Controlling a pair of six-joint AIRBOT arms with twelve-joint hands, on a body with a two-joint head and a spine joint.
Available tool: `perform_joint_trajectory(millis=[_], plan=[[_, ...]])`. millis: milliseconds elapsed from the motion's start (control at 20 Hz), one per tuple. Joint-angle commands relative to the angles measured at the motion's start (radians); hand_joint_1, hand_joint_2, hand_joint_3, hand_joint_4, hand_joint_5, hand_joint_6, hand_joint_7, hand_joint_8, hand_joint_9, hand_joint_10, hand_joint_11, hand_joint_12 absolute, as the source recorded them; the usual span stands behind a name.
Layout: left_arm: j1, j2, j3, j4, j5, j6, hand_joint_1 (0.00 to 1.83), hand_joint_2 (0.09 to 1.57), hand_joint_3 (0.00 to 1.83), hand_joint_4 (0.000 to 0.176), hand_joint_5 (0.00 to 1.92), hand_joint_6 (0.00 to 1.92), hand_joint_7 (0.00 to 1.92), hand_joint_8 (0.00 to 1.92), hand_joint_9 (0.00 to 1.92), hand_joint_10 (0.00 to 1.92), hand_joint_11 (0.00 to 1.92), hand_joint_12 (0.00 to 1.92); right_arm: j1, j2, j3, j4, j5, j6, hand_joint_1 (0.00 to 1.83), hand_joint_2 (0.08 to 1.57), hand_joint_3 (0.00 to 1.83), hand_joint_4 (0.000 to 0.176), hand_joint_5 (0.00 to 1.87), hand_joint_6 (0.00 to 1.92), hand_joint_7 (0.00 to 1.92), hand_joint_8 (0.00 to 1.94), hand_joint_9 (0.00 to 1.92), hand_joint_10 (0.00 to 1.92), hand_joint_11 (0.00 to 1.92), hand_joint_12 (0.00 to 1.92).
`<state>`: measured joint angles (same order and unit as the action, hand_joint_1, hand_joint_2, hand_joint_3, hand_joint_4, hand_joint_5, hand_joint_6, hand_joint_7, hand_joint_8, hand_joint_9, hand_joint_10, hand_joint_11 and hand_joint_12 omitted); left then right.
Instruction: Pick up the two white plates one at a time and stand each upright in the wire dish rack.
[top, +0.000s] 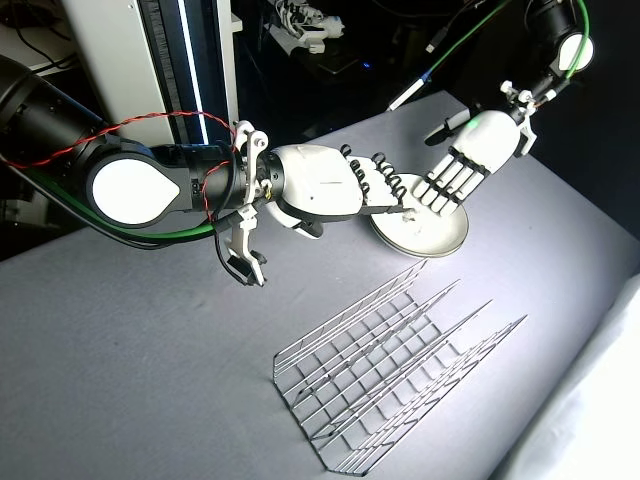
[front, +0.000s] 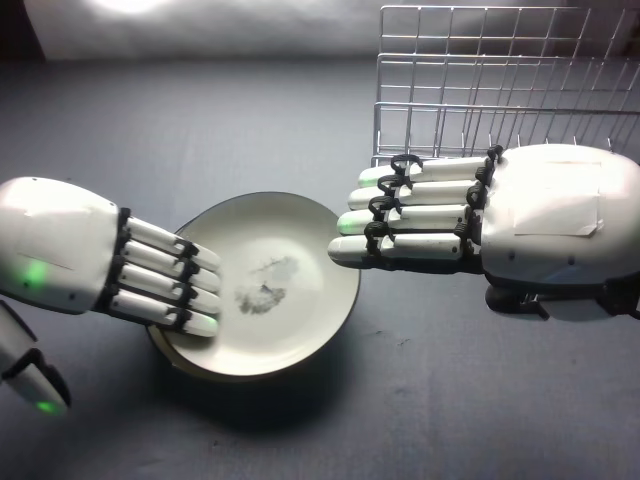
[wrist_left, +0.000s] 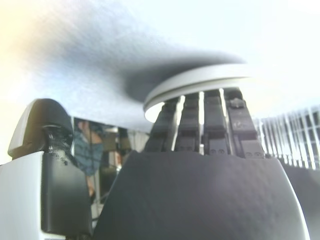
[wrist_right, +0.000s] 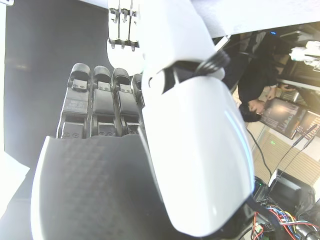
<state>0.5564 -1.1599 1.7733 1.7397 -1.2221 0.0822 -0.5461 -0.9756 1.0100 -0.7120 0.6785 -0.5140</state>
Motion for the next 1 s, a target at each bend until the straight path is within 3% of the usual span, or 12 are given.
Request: perform_joint_trajectory(millis=[0, 300, 600, 950], plan=[[0.011, -0.016, -0.014, -0.007, 0.002, 0.005, 0.0, 1.09, 0.0, 0.0, 0.02, 0.01, 0.0, 0.0, 0.0, 0.0, 0.0, 0.0, 0.007, 0.003, -0.003, 0.034, 0.102, -0.006, 1.51, 1.02, 0.0, 0.0, 0.0, 0.0, 0.0, 0.0, 0.0, 0.0, 0.0, 0.0], [0.017, -0.034, -0.071, -0.024, 0.049, 0.008, 0.0, 1.1, 0.0, 0.0, 0.0, 0.0, 0.0, 0.0, 0.0, 0.0, 0.0, 0.0, 0.006, 0.003, -0.003, 0.031, 0.105, -0.007, 1.5, 1.01, 0.0, 0.0, 0.0, 0.0, 0.0, 0.0, 0.0, 0.0, 0.0, 0.0], [-0.012, -0.064, -0.069, -0.024, 0.056, 0.008, 0.0, 1.1, 0.0, 0.0, 0.0, 0.0, 0.0, 0.0, 0.0, 0.0, 0.0, 0.0, -0.003, -0.006, -0.002, 0.009, 0.054, -0.002, 1.5, 1.02, 0.0, 0.0, 0.0, 0.0, 0.0, 0.0, 0.0, 0.0, 0.0, 0.0], [-0.018, -0.069, -0.068, -0.025, 0.059, 0.007, 0.0, 1.11, 0.01, 0.0, 0.0, 0.0, 0.0, 0.0, 0.0, 0.0, 0.0, 0.0, 0.025, -0.094, 0.041, 0.009, -0.021, -0.002, 1.5, 1.0, 0.0, 0.0, 0.0, 0.0, 0.0, 0.0, 0.0, 0.0, 0.0, 0.0]])
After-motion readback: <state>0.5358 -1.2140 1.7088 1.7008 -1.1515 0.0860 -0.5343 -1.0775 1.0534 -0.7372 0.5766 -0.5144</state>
